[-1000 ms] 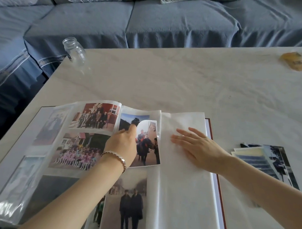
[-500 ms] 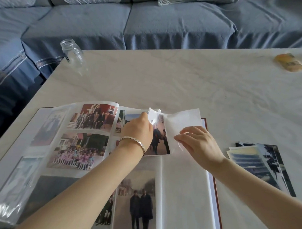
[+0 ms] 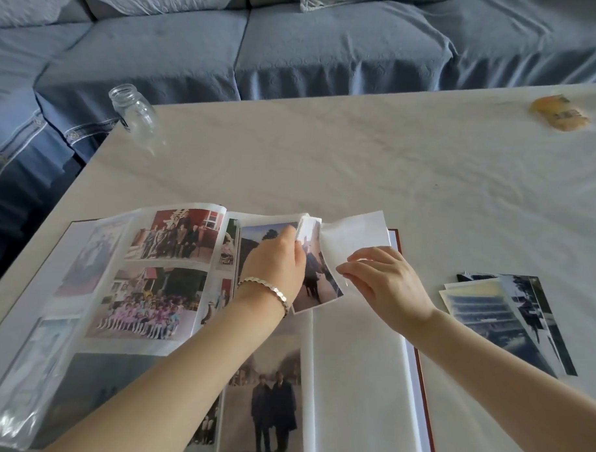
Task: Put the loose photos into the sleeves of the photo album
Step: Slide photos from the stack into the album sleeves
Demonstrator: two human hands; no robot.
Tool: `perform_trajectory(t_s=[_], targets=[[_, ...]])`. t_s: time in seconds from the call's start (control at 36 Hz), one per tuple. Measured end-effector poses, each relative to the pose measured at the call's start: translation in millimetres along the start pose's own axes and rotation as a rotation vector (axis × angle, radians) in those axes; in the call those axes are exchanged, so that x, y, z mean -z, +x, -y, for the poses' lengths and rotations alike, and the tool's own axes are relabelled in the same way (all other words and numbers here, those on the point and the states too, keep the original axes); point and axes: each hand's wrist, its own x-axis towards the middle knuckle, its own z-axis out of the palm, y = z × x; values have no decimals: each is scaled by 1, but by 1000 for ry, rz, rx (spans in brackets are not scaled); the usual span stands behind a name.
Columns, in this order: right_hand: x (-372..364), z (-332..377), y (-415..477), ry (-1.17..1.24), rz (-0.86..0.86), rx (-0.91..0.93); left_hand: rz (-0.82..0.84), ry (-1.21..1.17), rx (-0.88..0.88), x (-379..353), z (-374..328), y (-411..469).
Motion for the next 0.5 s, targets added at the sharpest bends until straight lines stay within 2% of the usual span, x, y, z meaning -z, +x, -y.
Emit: perform_trajectory(t_s=[0.11, 0.22, 0.33, 0.42, 0.5], targets=[[-2, -1, -4, -3, 11, -22, 88, -169, 180, -3, 2, 6], [-1, 5, -10, 44, 30, -127, 248, -222, 282, -6, 5, 13], [-1, 14, -23, 84, 58, -412, 350, -238, 312, -8, 3, 19], [5, 23, -31, 151, 148, -665, 380, -254, 311, -9, -4, 22], [9, 30, -37, 196, 209, -793, 424, -263, 321, -10, -13, 28]])
